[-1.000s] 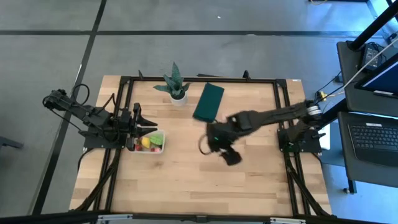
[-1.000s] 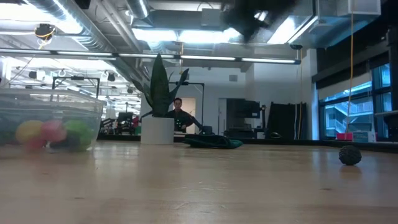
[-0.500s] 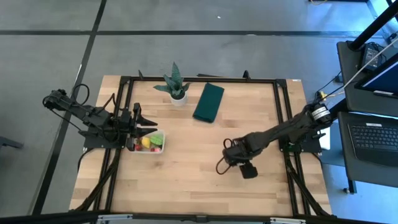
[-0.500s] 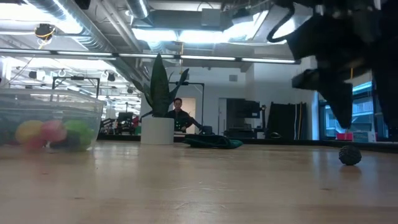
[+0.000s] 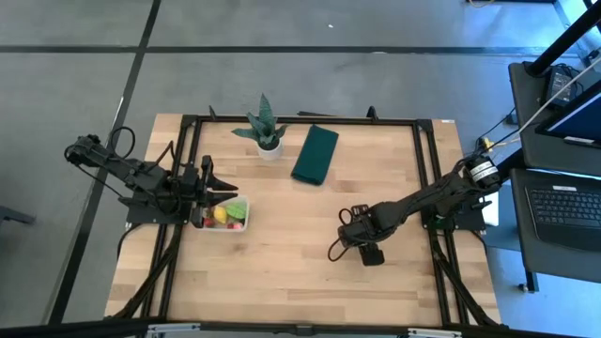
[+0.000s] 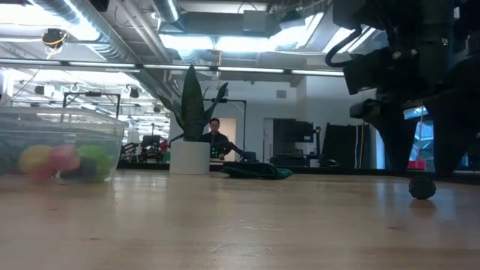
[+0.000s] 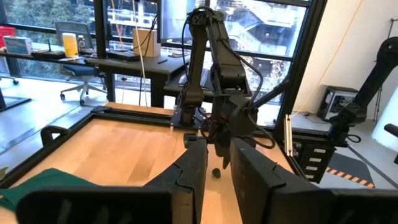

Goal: Pick and placing Produce into tupperware
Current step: Put the blackberry into the transparent bin

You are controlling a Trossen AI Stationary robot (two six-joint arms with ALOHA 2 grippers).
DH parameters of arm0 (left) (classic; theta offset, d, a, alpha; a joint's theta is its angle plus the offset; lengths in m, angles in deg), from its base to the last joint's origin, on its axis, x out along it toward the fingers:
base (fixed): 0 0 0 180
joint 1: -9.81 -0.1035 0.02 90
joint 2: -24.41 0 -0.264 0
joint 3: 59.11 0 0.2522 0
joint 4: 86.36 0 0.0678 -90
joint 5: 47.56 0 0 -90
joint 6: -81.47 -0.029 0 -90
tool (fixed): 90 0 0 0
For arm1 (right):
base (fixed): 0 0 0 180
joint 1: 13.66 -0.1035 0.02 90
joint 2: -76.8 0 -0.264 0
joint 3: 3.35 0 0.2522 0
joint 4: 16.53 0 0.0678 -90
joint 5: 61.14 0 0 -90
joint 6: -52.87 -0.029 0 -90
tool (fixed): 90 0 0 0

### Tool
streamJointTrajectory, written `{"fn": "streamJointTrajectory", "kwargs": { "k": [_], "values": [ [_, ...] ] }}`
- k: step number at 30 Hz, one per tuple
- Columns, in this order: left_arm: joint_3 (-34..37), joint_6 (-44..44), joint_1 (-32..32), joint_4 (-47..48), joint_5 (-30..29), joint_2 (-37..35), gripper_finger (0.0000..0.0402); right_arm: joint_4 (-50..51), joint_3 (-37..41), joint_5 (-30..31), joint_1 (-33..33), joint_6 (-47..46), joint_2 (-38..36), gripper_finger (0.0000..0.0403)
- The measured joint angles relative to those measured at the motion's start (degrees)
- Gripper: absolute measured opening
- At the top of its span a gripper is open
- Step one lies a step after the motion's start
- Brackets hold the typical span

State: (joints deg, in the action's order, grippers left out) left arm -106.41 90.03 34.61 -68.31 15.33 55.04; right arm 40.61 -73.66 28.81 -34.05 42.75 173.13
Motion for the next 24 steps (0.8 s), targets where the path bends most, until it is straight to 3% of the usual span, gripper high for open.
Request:
{"fn": "streamJointTrajectory", "kwargs": {
  "k": [20, 24],
  "values": [
    [0.0, 0.0, 0.0, 0.1, 0.0, 0.0, 0.0042, -3.2, -0.2, 0.0, 0.0, 3.1, 5.3, 0.0247],
    [0.0, 0.0, 0.0, 0.1, 0.0, 0.0, 0.0039, -3.1, -0.3, 0.0, 0.0, 3.0, 5.8, 0.0232]
  ]
}}
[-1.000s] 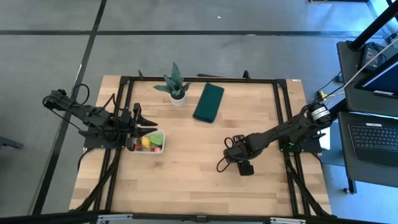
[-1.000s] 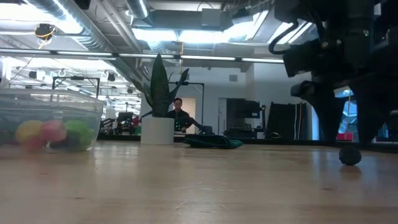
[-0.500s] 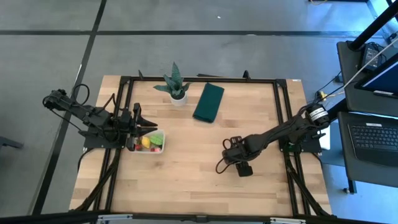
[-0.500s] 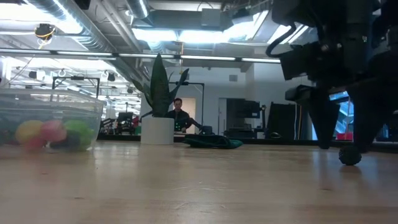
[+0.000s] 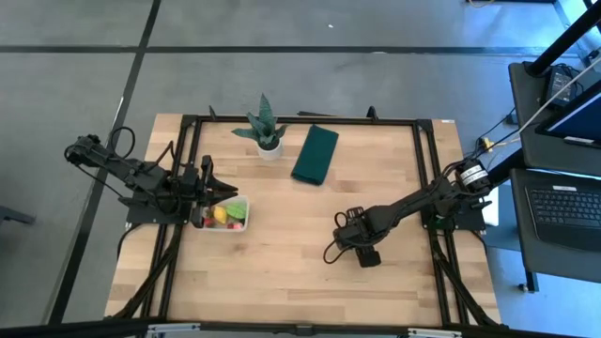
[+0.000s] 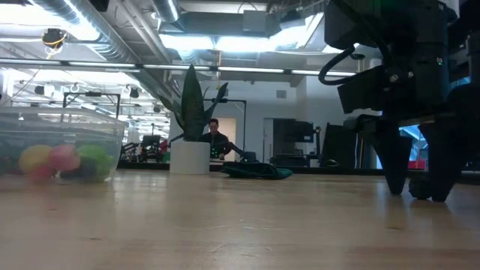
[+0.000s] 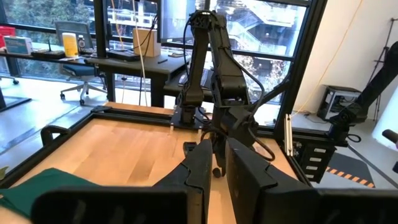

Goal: Pick and placing Produce into tupperware
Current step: Put the blackberry into the transparent bin

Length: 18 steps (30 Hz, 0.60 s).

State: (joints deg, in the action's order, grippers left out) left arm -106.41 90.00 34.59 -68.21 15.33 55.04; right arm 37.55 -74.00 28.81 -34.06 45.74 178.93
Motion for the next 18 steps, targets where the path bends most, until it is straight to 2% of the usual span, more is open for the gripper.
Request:
{"fn": "streamJointTrajectory", "kwargs": {
  "k": [18],
  "values": [
    [0.0, 0.0, 0.0, 0.1, 0.0, 0.0, 0.0070, 1.2, 0.2, 0.0, 0.0, -0.2, 0.3, 0.0117]
  ]
}}
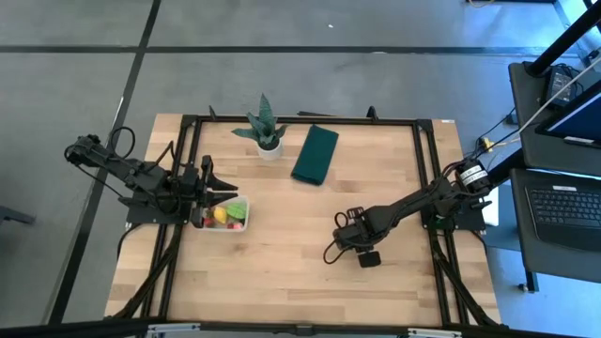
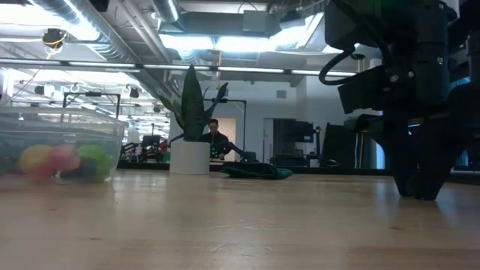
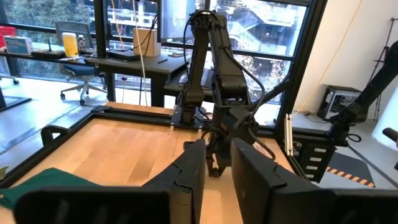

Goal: Pick and placing Produce into tupperware
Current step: Put the blackberry into the transparent bin

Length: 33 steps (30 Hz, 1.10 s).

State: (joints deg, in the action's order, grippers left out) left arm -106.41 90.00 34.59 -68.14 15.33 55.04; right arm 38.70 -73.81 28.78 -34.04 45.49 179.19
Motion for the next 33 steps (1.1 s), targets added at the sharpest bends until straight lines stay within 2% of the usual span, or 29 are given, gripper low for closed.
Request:
{"fn": "streamJointTrajectory", "kwargs": {
  "k": [4, 8, 15, 19, 23, 29, 33],
  "values": [
    [0.0, 0.0, 0.0, 0.0, 0.0, 0.0, 0.0075, 0.6, -0.8, 0.0, 0.0, -1.1, 0.1, 0.0101],
    [0.0, 0.0, 0.0, 0.0, 0.0, 0.0, 0.0076, 1.4, -3.0, -0.2, 0.3, -1.2, 0.5, 0.0104],
    [0.0, 0.0, 0.0, 0.0, 0.0, 0.0, 0.0061, -0.7, -13.1, 1.4, 3.3, 0.6, 0.4, 0.0107],
    [0.0, 0.0, 0.0, -0.4, 0.0, 0.0, 0.0053, -7.1, -19.4, 2.0, 6.7, 5.1, 0.3, 0.0107],
    [0.0, 0.0, 0.0, -1.3, 0.0, 0.0, 0.0045, -20.9, -23.2, 2.0, 10.5, 6.3, 0.2, 0.0107],
    [0.0, -0.1, 0.0, -4.9, 0.0, 0.0, 0.0035, -37.6, -24.1, 0.2, 14.4, 7.5, 1.3, 0.0108],
    [0.0, -0.1, 0.0, -9.4, 0.0, 0.0, 0.0030, -45.6, -24.1, -2.0, 15.2, 6.0, 6.1, 0.0108]
  ]
}}
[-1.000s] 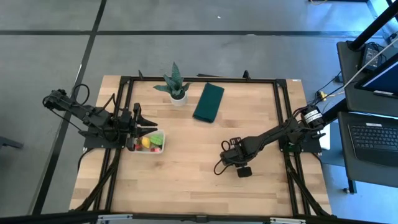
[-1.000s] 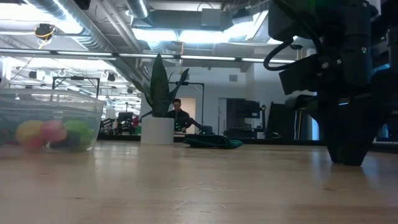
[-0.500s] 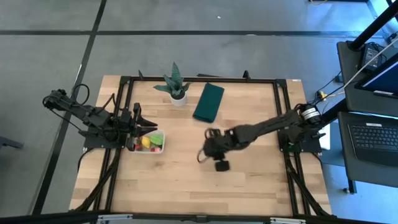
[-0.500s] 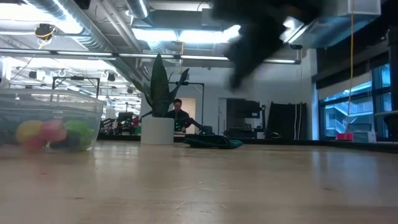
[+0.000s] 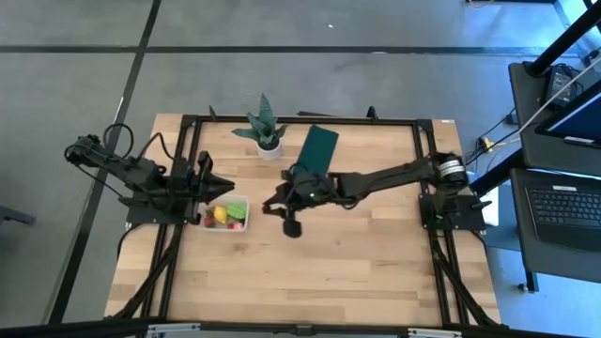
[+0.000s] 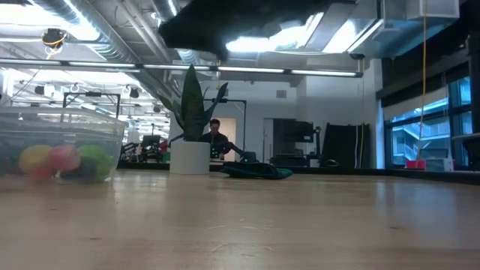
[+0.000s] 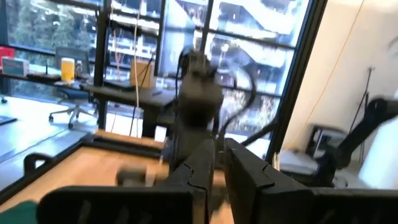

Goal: Pick and placing Produce into tupperware
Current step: Put the blackberry into the transparent bin

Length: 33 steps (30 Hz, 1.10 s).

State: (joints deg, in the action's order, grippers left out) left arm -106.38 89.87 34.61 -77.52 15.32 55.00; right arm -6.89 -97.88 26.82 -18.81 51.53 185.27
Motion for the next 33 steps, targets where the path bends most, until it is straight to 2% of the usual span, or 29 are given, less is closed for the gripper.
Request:
{"fn": "streamJointTrajectory", "kwargs": {
  "k": [3, 7, 14, 19, 25, 33],
  "values": [
    [0.0, 0.0, 0.0, -1.5, 0.0, 0.0, 0.0027, -6.9, -2.6, -2.2, 0.1, -1.8, 5.5, 0.0108],
    [0.0, 0.0, 0.0, -1.6, 0.0, 0.0, 0.0022, -7.0, -12.7, -2.6, 0.1, -2.6, 13.6, 0.0108],
    [0.0, 0.0, 0.0, -1.6, 0.0, 0.0, 0.0013, 4.5, -32.1, -4.0, 0.2, -0.9, 26.2, 0.0108],
    [0.0, 0.0, 0.0, -1.5, 0.0, 0.0, 0.0008, 11.5, -40.9, -4.0, 1.1, -1.3, 32.5, 0.0108],
    [0.0, 0.0, 0.0, -1.1, 0.0, 0.0, 0.0003, 15.1, -43.6, -4.0, 2.0, -2.5, 35.6, 0.0108],
    [0.0, 0.0, 0.0, -1.1, 0.0, 0.0, 0.0011, 17.1, -43.6, -4.0, 2.0, -2.7, 36.0, 0.0114]
  ]
}}
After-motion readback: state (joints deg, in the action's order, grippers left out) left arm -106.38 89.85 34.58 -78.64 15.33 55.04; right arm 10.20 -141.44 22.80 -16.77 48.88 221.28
